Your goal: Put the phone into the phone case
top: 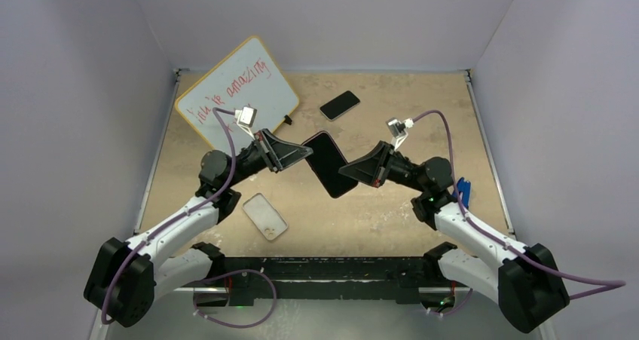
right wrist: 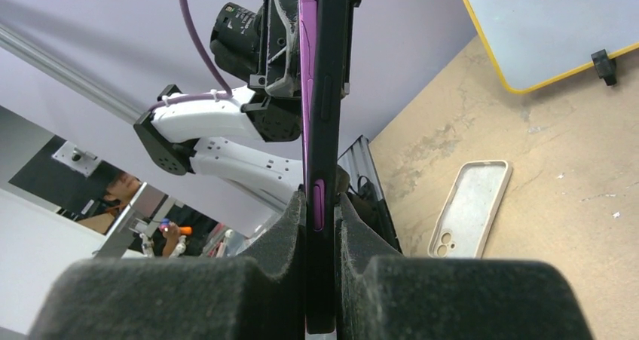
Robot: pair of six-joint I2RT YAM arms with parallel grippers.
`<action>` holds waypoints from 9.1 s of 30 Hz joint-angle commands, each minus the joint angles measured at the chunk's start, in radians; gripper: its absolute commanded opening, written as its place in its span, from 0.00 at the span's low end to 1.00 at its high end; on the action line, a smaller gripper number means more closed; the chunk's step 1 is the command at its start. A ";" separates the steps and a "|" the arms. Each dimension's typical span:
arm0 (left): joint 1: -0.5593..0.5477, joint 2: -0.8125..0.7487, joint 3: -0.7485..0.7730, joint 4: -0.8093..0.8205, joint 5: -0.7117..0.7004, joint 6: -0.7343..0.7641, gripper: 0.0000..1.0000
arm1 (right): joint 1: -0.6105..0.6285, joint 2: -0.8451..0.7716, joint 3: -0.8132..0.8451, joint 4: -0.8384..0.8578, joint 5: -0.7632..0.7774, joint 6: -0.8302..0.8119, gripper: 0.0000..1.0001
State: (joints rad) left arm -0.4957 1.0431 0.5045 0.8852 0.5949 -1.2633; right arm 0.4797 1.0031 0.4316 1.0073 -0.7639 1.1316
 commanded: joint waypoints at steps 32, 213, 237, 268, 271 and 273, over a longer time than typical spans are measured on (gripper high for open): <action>0.001 0.080 0.055 -0.034 0.367 0.244 0.00 | 0.007 0.090 0.228 -0.301 -0.142 -0.187 0.69; 0.019 0.046 0.344 -1.150 -0.113 0.880 0.80 | -0.086 0.382 0.361 -0.842 0.267 -0.474 0.00; 0.019 0.032 0.300 -1.350 -0.475 0.787 0.82 | -0.331 0.827 0.695 -1.141 0.229 -0.623 0.47; 0.019 -0.088 0.038 -1.375 -0.738 0.389 0.59 | -0.323 0.733 0.692 -1.137 0.444 -0.677 0.08; 0.019 -0.095 0.042 -1.356 -0.728 0.401 0.60 | -0.323 0.762 0.725 -1.127 0.406 -0.688 0.00; 0.019 -0.094 0.042 -1.353 -0.725 0.405 0.60 | -0.322 0.787 0.760 -1.152 0.404 -0.692 0.00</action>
State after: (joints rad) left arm -0.4789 0.9668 0.5426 -0.5201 -0.1471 -0.8719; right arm 0.1513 1.7622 1.1076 -0.1646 -0.3099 0.4633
